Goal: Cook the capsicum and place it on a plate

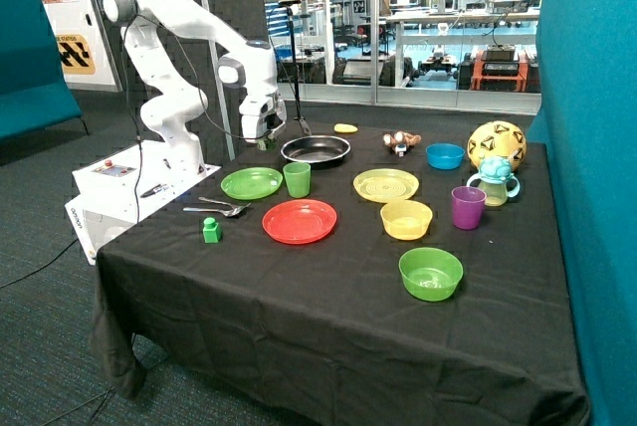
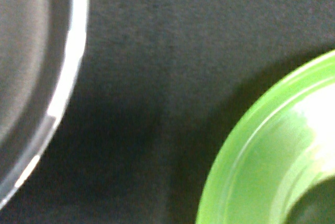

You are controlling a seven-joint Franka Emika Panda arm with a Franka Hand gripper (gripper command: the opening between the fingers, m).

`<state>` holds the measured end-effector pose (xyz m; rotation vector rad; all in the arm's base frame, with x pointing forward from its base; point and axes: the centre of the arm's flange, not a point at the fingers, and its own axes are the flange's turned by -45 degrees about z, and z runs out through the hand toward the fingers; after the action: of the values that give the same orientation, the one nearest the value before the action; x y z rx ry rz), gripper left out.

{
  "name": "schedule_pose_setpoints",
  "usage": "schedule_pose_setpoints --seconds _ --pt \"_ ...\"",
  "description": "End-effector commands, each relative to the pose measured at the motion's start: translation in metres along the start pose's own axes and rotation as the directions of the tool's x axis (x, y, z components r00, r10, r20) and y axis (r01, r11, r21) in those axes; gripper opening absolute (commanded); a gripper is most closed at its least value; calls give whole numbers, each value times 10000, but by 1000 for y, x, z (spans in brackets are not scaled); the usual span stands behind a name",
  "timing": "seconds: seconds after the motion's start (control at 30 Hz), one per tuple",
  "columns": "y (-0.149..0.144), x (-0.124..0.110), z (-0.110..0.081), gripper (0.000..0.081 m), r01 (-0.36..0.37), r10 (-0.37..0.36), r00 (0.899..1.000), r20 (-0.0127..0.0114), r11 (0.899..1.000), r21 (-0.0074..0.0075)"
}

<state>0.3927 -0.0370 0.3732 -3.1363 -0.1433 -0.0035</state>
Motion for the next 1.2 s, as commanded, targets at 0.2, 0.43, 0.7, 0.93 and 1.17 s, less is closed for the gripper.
schedule_pose_setpoints --seconds 0.2,0.43,0.7,0.93,1.17 --pt "25 -3 18 0 -348 348 9994 23 9994 -20" --pt "40 -5 28 0 -667 667 9978 22 9978 -20" --pt "50 -16 42 0 -696 696 9976 22 9976 -20" --pt "60 -30 55 0 -719 719 9974 22 9974 -20" --pt "73 -37 63 0 -799 799 9968 22 9968 -21"
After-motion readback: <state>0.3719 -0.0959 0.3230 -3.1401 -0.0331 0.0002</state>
